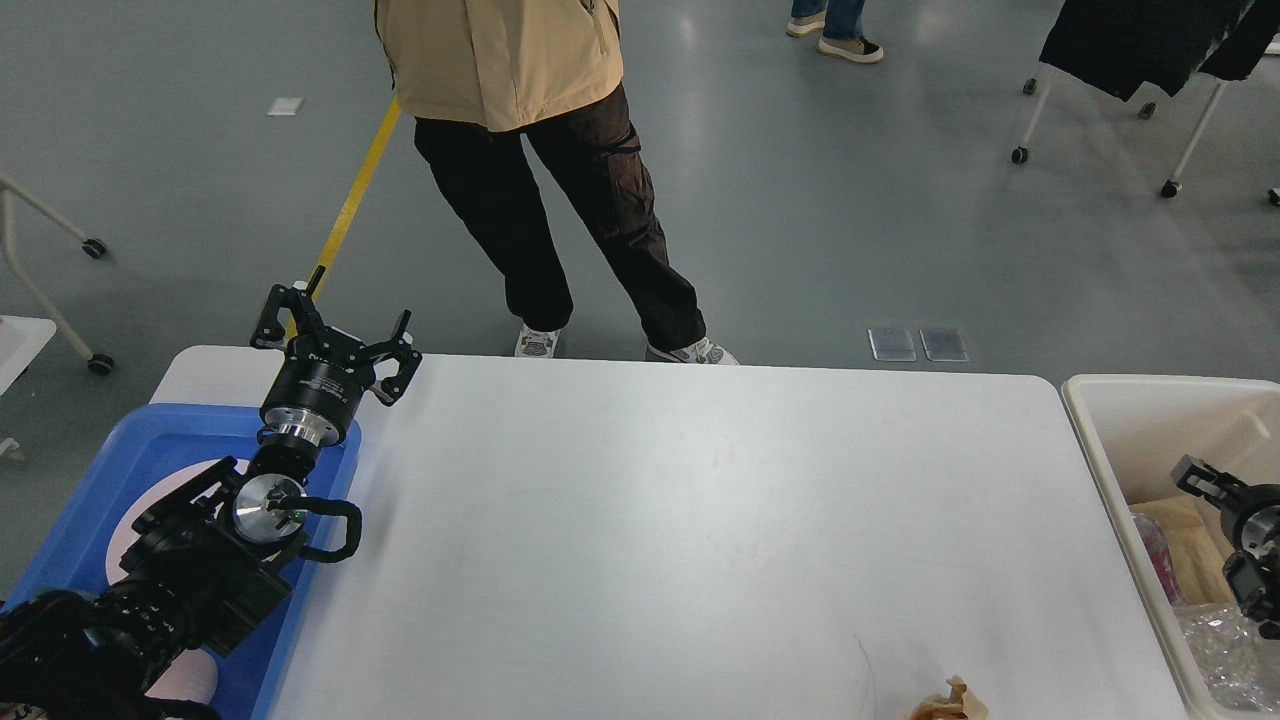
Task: Tidy desktop
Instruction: 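Lift the red can and drop it into the white bin, then move the right gripper down to the crumpled brown paper cup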
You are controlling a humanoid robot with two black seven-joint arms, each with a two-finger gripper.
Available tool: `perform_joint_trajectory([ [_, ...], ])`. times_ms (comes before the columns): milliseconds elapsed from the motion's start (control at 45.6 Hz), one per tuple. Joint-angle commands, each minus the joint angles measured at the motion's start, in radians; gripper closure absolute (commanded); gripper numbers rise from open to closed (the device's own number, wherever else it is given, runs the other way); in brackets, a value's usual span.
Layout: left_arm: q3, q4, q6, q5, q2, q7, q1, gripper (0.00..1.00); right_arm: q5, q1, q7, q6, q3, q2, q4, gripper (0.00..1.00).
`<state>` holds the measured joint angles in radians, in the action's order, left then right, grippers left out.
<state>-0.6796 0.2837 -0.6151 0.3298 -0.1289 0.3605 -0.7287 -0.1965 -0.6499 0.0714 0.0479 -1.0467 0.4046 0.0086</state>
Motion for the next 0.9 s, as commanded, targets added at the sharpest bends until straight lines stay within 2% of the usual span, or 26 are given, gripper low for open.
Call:
perform_joint_trajectory([
  [0, 0.000, 0.000, 0.000, 0.000, 0.000, 0.000, 0.000, 0.01, 0.000, -0.007, 0.004, 0.001, 0.004, -0.007, -0.004, 0.00],
  [285, 0.000, 0.000, 0.000, 0.000, 0.000, 0.000, 0.000, 0.01, 0.003, -0.134, 0.015, -0.071, 0.001, -0.009, 0.005, 0.00],
  [373, 0.000, 0.000, 0.000, 0.000, 0.000, 0.000, 0.000, 0.01, 0.009, -0.256, 0.031, -0.172, 0.002, 0.031, 0.050, 0.00],
  [438, 0.000, 0.000, 0.000, 0.000, 0.000, 0.000, 0.000, 0.01, 0.019, -0.390, 0.044, -0.285, 0.002, 0.060, 0.146, 0.00],
  [548, 0.000, 0.000, 0.000, 0.000, 0.000, 0.000, 0.000, 0.01, 0.040, -0.667, 0.076, -0.479, -0.001, 0.144, 0.425, 0.00],
  [614, 0.000, 0.000, 0.000, 0.000, 0.000, 0.000, 0.000, 0.01, 0.118, -0.850, 0.076, -0.537, -0.001, 0.224, 0.685, 0.00],
  [767, 0.000, 0.000, 0.000, 0.000, -0.003, 0.000, 0.000, 0.01, 0.391, -1.206, 0.065, -0.536, 0.007, 0.341, 1.294, 0.00],
  [811, 0.000, 0.000, 0.000, 0.000, -0.003, 0.000, 0.000, 0.01, 0.410, -1.272, 0.065, -0.530, -0.006, 0.344, 1.437, 0.00],
  [877, 0.000, 0.000, 0.000, 0.000, -0.003, 0.000, -0.001, 0.01, 0.405, -1.349, 0.065, -0.531, -0.029, 0.344, 1.571, 0.00],
])
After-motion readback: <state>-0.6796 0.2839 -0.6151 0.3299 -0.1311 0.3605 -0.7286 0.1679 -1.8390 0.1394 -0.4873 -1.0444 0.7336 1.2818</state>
